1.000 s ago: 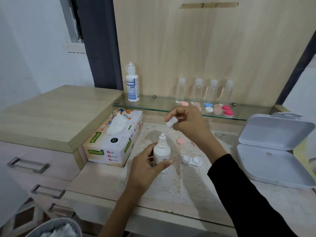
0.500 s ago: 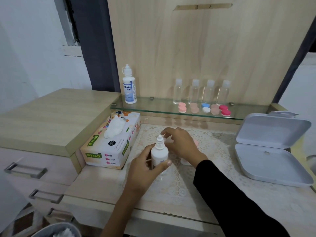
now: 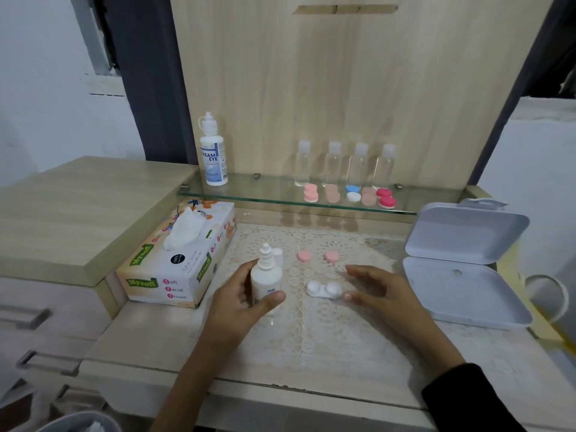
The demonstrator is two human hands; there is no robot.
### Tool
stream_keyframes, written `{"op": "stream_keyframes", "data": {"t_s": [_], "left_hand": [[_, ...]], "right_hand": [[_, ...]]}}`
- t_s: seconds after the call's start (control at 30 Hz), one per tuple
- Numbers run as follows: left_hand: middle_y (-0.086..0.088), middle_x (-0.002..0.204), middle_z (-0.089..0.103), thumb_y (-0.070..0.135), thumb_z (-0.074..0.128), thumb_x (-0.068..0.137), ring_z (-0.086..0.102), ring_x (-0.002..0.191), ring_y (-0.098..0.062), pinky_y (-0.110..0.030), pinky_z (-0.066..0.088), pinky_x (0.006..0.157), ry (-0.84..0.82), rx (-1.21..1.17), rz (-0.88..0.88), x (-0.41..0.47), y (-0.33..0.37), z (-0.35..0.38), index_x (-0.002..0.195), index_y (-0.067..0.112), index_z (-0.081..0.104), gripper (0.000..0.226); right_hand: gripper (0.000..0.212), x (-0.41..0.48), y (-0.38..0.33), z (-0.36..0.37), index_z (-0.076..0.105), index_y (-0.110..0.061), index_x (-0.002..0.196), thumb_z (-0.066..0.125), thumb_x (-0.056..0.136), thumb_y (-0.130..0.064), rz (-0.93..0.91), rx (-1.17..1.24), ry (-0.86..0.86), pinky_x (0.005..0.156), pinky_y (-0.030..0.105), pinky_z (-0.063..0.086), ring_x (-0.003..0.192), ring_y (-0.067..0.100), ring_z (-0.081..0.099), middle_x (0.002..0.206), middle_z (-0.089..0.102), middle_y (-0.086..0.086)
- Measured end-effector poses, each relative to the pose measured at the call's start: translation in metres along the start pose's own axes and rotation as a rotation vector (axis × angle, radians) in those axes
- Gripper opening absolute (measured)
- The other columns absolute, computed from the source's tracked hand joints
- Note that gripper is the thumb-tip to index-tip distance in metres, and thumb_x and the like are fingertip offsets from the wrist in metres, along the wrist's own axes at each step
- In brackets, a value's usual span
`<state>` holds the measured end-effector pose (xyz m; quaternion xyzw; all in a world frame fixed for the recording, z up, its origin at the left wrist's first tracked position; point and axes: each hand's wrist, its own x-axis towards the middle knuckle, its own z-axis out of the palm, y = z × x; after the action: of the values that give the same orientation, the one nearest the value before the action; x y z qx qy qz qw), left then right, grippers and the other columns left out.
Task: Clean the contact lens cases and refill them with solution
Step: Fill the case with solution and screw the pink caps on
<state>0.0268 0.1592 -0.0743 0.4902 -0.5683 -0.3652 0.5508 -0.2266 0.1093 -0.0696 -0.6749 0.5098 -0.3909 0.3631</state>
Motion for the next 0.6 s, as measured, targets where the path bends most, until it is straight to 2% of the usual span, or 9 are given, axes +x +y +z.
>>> {"op": "stream_keyframes", "data": {"t_s": [0.13, 0.27, 0.37, 0.43, 0.6], "left_hand": [[0.017, 0.105, 0.068, 0.027, 0.076, 0.065, 0.064, 0.1, -0.005, -0.016, 0.05, 0.079, 0.002, -0.028, -0.004, 0.0, -0.004, -0.001, 0.109, 0.031, 0.058, 0.049], [0.021, 0.1, 0.069, 0.025, 0.077, 0.062, 0.065, 0.096, -0.004, -0.014, 0.05, 0.074, 0.012, -0.027, -0.001, 0.002, -0.002, 0.0, 0.105, 0.032, 0.059, 0.046], [0.026, 0.098, 0.068, 0.028, 0.078, 0.06, 0.064, 0.095, 0.001, -0.012, 0.05, 0.073, 0.025, 0.036, 0.009, 0.006, 0.001, -0.001, 0.098, 0.043, 0.062, 0.044], [0.03, 0.099, 0.066, 0.033, 0.079, 0.058, 0.062, 0.096, 0.005, -0.008, 0.048, 0.074, 0.027, 0.118, 0.03, 0.009, 0.004, -0.004, 0.096, 0.049, 0.063, 0.044], [0.044, 0.099, 0.057, 0.027, 0.083, 0.068, 0.054, 0.096, 0.016, 0.002, 0.039, 0.072, -0.01, 0.366, 0.106, 0.017, 0.014, -0.013, 0.101, 0.048, 0.055, 0.048]], "right_hand": [[0.056, -0.005, 0.007, 0.001, 0.067, -0.021, 0.121, 0.084, 0.069, -0.031, -0.033, -0.048, -0.018, 0.082, -0.003, 0.037, 0.107, -0.022, 0.05, 0.12, 0.063, -0.018], [0.057, -0.003, 0.011, 0.002, 0.066, -0.023, 0.122, 0.084, 0.069, -0.035, -0.073, -0.158, -0.034, 0.086, -0.004, 0.032, 0.107, -0.019, 0.05, 0.119, 0.058, -0.023], [0.058, 0.0, 0.015, 0.001, 0.065, -0.023, 0.124, 0.082, 0.071, -0.039, -0.1, -0.256, -0.056, 0.101, 0.009, 0.032, 0.12, -0.002, 0.049, 0.13, 0.059, -0.013], [0.055, 0.0, 0.017, 0.001, 0.066, -0.024, 0.123, 0.081, 0.072, -0.041, -0.113, -0.274, -0.06, 0.108, 0.02, 0.034, 0.124, 0.002, 0.049, 0.132, 0.059, -0.01], [0.046, 0.002, 0.016, 0.004, 0.07, -0.032, 0.114, 0.081, 0.071, -0.044, -0.157, -0.25, -0.019, 0.105, 0.03, 0.041, 0.116, 0.001, 0.053, 0.119, 0.064, -0.015]]}}
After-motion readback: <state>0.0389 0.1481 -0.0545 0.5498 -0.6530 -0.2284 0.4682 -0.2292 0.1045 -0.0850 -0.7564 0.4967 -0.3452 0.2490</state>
